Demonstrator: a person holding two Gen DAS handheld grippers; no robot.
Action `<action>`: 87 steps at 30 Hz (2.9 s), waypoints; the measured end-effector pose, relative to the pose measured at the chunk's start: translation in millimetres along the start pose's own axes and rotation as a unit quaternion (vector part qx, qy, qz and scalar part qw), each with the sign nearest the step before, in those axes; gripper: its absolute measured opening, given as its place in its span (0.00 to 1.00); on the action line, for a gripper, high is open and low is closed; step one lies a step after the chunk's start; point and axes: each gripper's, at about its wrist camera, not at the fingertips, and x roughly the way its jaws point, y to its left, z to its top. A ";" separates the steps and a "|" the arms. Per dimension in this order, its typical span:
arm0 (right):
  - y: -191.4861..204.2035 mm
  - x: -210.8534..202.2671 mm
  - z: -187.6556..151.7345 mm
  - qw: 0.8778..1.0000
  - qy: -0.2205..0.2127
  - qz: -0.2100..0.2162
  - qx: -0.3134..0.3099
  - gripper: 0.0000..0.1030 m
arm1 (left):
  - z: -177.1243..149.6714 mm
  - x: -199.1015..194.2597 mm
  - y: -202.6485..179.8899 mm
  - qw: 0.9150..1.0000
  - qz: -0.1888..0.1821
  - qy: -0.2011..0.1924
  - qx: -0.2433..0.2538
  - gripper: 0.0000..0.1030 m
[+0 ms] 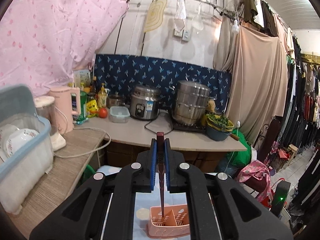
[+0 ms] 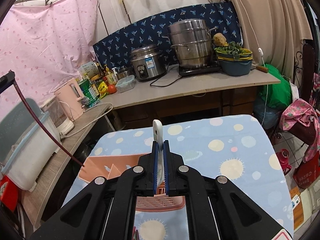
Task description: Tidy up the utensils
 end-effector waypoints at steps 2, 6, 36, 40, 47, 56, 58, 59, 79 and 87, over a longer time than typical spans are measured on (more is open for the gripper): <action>-0.7 8.1 -5.5 1.000 0.007 -0.001 0.001 0.05 | -11.2 13.0 2.4 1.000 0.000 0.015 -0.003 0.07; -0.5 21.7 -15.1 1.000 0.020 -0.004 -0.003 0.05 | -33.0 34.7 8.3 0.999 0.004 0.046 -0.008 0.07; 16.3 -106.8 -105.8 0.999 0.016 -0.018 -0.029 0.41 | -125.6 -64.8 35.3 0.994 0.065 0.085 0.022 0.52; 18.3 -129.4 -139.5 0.998 0.028 -0.029 -0.041 0.41 | -161.1 -86.0 42.4 0.991 0.074 0.112 0.026 0.52; 18.4 -153.3 -203.2 0.995 0.064 -0.046 -0.056 0.41 | -220.2 -113.0 52.7 0.983 0.084 0.161 0.022 0.52; 13.4 -152.3 -261.2 0.992 0.107 -0.053 -0.044 0.41 | -274.2 -127.1 52.7 0.974 0.086 0.208 0.023 0.52; 11.9 -148.2 -267.5 0.991 0.114 -0.053 -0.041 0.41 | -284.3 -128.6 52.0 0.972 0.084 0.220 0.024 0.52; 11.7 -146.2 -270.6 0.991 0.117 -0.055 -0.040 0.41 | -288.4 -129.2 51.9 0.971 0.083 0.223 0.022 0.52; 21.6 -122.3 -291.6 0.988 0.141 -0.047 -0.051 0.11 | -328.6 -129.1 44.3 0.959 0.074 0.271 0.023 0.52; 18.1 -123.5 -292.5 0.988 0.132 -0.061 -0.051 0.07 | -332.8 -127.6 38.6 0.958 0.066 0.277 0.025 0.52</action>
